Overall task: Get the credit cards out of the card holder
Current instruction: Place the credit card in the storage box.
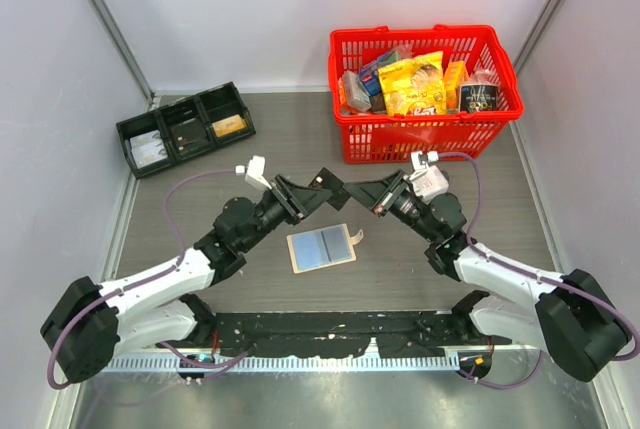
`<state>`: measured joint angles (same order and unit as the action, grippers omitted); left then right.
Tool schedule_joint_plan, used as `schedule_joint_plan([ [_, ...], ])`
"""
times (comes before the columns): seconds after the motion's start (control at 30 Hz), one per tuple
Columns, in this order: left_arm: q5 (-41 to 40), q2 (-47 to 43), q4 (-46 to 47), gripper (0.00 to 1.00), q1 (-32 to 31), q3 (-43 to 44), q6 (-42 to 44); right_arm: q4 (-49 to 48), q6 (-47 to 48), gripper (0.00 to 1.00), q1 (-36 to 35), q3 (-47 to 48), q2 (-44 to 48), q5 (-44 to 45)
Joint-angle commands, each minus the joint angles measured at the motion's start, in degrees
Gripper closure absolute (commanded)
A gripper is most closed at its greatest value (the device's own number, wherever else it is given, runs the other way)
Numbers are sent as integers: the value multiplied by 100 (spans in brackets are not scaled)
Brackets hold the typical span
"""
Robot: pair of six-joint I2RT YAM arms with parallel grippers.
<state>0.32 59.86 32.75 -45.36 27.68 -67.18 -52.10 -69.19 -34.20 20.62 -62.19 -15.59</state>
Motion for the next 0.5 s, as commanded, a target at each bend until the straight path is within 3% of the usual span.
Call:
schedule_joint_plan([
  [0.0, -497, 0, 899, 69, 1, -237, -269, -530, -191, 99, -26, -49, -82, 215],
  [0.1, -515, 35, 1013, 97, 1, -263, -287, -582, -227, 99, -35, -50, -214, 188],
  [0.13, -532, 44, 1075, 100, 1, -281, -296, -608, -227, 97, -26, -50, -258, 188],
  [0.2, -664, 35, 1206, 100, 19, -360, -296, -591, -209, 84, -26, -67, -267, 232],
  [0.23, -743, 9, 1242, 100, 45, -412, -296, -565, -192, 71, -17, -67, -267, 258],
  [0.37, -867, -140, 1076, 100, 518, -588, -410, -30, 168, 33, 114, -58, -40, 285],
  [0.47, -770, -176, 1014, 100, 1142, -737, -664, 1091, 807, 20, 211, 90, 330, 443],
])
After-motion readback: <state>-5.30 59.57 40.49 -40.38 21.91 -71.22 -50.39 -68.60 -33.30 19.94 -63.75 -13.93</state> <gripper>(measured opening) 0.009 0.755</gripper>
